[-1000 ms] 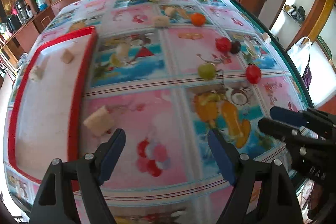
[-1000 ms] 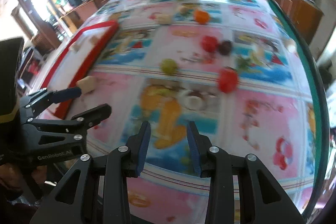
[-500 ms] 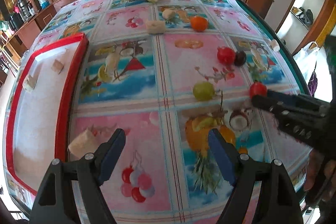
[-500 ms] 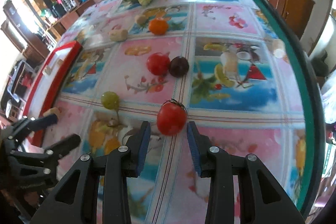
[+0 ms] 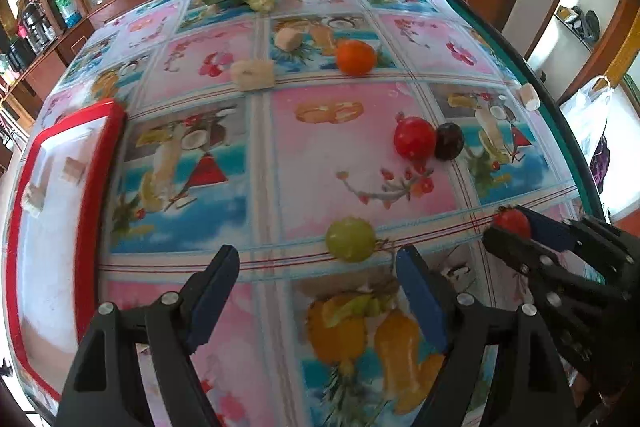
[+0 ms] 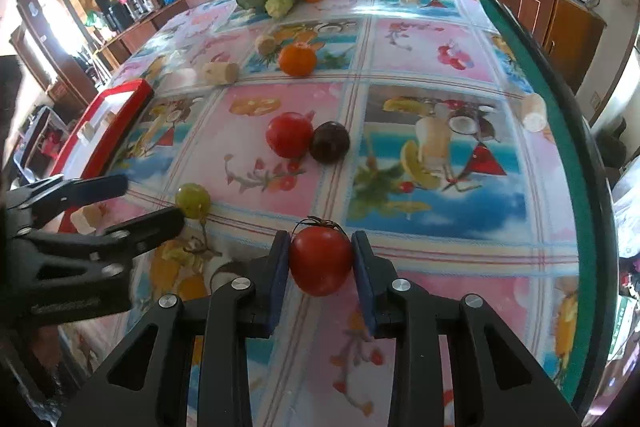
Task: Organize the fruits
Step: 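Grasp a red tomato with the right gripper while the left grasps the green grape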
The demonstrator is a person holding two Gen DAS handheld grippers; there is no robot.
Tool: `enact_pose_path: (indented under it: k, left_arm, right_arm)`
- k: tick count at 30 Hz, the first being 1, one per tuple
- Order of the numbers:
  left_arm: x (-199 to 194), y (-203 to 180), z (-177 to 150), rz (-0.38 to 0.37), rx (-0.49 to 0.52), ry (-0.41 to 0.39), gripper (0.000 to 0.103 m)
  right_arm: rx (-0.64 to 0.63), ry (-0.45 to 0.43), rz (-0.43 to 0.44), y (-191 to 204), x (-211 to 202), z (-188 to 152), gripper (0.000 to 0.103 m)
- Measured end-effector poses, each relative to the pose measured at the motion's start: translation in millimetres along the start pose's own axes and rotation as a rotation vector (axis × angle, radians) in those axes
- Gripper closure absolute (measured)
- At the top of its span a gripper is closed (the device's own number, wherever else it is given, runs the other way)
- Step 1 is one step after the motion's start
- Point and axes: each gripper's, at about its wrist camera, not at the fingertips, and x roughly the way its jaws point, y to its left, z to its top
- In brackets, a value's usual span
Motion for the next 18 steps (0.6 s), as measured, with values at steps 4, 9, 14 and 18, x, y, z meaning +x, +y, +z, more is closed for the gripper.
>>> enact_pose_path:
  k: [4, 9, 14, 18]
  left_arm:
    - [10.0, -8.2, 2.3, 0.001, -0.002, 0.002, 0.021]
    - [14.6, -8.3, 1.0, -0.02, -0.02, -0.024, 0.056]
    - [12.3, -0.6, -1.1, -0.101, -0.049, -0.034, 0.069]
    - [5.1, 8.5, -7.0, -0.131, -0.062, -0.03, 0.069]
  right_arm:
    - [0.01, 0.0, -0.002, -5.3, -5.8, -5.0, 0.073]
    - [0.023, -0.003, -0.002, -8.1, -10.9, -9.4, 0.072]
    - [0.025, -0.007, -0.004, -6.0, -12.7, -12.5, 0.072]
    - [0.012, -0.011, -0.014, -1.3, -14.4, -14.9, 0.073]
